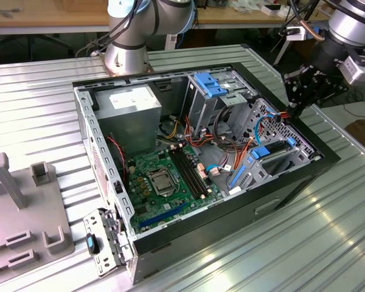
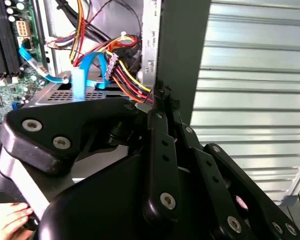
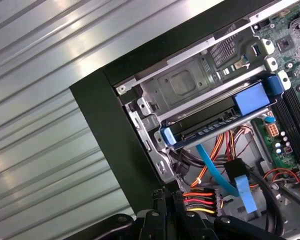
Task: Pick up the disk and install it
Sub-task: 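Insert the first disk wire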
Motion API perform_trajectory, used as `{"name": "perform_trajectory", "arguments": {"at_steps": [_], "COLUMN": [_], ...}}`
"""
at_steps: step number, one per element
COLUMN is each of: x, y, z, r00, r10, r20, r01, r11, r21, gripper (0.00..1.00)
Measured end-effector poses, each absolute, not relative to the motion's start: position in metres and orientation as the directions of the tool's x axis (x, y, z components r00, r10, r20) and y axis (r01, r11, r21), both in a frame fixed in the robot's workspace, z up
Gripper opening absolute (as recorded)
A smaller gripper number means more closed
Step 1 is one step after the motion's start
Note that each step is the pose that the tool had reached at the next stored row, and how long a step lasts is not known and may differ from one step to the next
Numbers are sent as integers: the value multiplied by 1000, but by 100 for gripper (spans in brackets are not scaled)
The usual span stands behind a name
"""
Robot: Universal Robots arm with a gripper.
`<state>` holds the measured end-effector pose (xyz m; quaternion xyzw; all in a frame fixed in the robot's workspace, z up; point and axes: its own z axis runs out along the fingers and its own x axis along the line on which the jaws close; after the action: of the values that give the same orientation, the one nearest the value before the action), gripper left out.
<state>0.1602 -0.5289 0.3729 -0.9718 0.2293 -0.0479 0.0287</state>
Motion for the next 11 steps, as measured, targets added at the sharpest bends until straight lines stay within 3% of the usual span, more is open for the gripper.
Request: {"name": "perform_trajectory", "arguments": {"at_steps": [11], "x": [160], "y": [-529], "z": [372], "r00": [755], "r10": [-651], "r20": [80], "r01": [-647], "r11": [-759], "r21": [-78], "gripper": [17]}}
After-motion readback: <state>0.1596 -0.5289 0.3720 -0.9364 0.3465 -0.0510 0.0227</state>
